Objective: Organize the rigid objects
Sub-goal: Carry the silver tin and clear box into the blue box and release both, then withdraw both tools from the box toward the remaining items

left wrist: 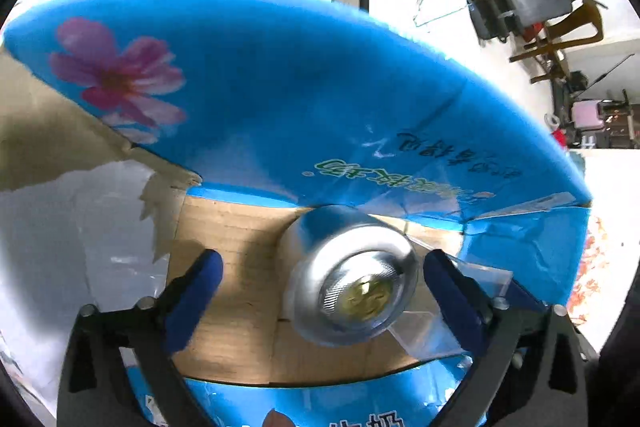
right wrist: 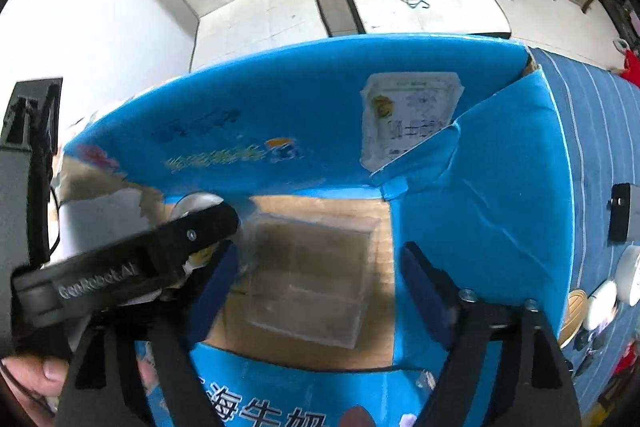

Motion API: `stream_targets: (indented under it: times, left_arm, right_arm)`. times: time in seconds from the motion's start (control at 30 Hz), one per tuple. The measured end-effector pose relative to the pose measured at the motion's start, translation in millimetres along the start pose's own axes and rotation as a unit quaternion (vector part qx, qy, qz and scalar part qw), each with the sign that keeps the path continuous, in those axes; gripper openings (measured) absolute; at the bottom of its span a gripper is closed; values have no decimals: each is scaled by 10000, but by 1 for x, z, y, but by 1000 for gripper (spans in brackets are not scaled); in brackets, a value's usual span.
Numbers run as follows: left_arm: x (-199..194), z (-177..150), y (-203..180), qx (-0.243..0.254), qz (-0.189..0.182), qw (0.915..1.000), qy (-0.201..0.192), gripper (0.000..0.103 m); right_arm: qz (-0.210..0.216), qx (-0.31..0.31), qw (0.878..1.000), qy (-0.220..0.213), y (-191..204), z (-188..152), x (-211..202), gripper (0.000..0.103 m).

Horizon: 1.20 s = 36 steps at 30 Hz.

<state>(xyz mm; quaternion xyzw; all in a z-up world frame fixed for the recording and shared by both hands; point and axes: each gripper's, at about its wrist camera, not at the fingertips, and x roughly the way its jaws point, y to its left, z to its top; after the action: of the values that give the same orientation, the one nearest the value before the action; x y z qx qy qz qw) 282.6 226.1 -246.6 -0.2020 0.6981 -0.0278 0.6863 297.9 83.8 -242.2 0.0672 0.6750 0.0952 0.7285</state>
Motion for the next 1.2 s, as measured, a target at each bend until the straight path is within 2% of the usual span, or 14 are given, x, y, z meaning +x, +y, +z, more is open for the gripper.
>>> stream_targets:
  times: [0.07, 0.3, 0.43, 0.47, 0.63, 0.73, 0.77, 1.07, 1.2]
  left_arm:
    - [-9, -4, -1, 62, 94, 9999, -88, 103]
    - [-36, -40, 13, 381, 587, 9953, -667, 103]
    - [-55, -66, 19, 639, 708, 9925, -766, 103]
    - [-52, -59, 8, 657, 670, 9928, -747, 103]
    - [-77, -81, 7, 734, 790, 9891, -1003, 103]
    - [-88, -93, 2, 768, 713, 9883, -1109, 103]
    - [-86, -87, -14, 751, 711, 9884, -1115, 103]
    - [-146, -146, -22, 936, 1028, 9759, -1683, 103]
    - [-167, -165, -30, 1063, 1154, 9719, -1756, 103]
  right_arm:
    - [-129, -136, 9998, -42, 6, -5, -5, 98]
    - [-582, -218, 9980, -66, 8, -31, -17, 99]
    - [-802, -263, 9964, -55, 12, -48, -27, 99]
    - [-813, -264, 9963, -51, 13, -52, -32, 99]
    - [-877, -409, 9949, -269, 25, -76, -61, 99]
    - [-774, -472, 9949, -439, 32, -92, -85, 99]
    - [-754, -474, 9948, -492, 33, -98, -91, 99]
    - [-757, -546, 9910, -961, 46, -152, -161, 99]
    - [-701, -604, 9892, -1135, 51, -168, -187, 99]
